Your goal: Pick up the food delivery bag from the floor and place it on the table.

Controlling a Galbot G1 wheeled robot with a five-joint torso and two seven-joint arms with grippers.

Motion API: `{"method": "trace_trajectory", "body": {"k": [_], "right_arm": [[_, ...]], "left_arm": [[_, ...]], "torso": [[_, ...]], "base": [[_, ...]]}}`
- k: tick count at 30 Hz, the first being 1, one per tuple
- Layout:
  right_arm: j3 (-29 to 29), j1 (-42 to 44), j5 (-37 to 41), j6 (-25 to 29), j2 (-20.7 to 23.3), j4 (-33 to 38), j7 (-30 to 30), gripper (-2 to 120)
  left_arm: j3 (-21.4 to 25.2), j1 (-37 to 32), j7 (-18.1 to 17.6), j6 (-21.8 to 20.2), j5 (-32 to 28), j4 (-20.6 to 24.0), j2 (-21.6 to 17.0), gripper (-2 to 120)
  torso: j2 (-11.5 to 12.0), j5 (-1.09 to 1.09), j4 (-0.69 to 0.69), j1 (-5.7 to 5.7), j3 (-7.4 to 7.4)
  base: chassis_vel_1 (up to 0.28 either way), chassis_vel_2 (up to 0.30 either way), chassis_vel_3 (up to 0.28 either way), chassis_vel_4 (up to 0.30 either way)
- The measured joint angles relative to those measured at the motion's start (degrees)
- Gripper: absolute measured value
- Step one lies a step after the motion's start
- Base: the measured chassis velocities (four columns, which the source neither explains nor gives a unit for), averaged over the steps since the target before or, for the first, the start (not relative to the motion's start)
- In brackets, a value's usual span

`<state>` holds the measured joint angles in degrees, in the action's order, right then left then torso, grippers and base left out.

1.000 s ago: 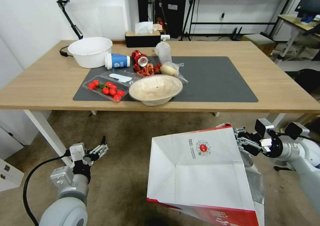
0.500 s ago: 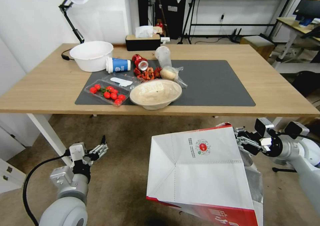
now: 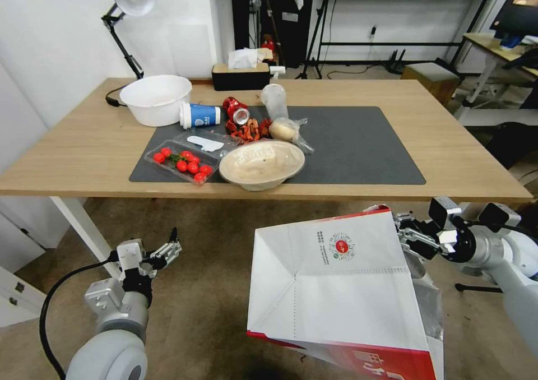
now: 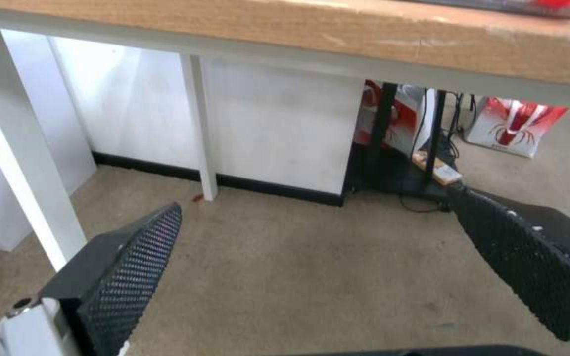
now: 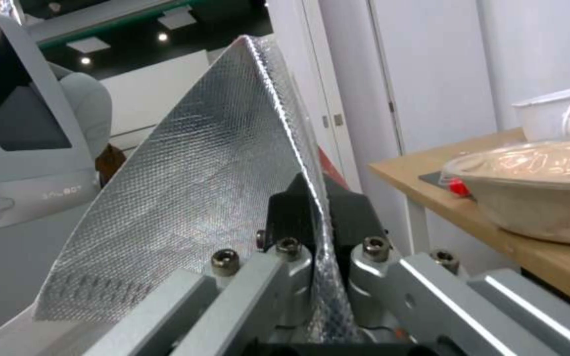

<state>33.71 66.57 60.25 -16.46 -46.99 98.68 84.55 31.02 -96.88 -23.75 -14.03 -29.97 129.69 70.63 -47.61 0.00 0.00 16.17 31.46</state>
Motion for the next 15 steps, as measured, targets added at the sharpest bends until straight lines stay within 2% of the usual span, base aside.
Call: {"method": "trace_trajectory", "body": {"k": [15], "right_arm": [[-0.2, 0.1, 0.0, 0.0, 0.2, -0.1, 0.0, 0]], "left_arm": [[-0.1, 0.1, 0.0, -0.1, -0.2, -0.1, -0.3, 100]], "torso": [[-3.9, 0.0, 0.0, 1.64, 2.22]], "base": [[0.0, 0.0, 0.0, 0.0]]}}
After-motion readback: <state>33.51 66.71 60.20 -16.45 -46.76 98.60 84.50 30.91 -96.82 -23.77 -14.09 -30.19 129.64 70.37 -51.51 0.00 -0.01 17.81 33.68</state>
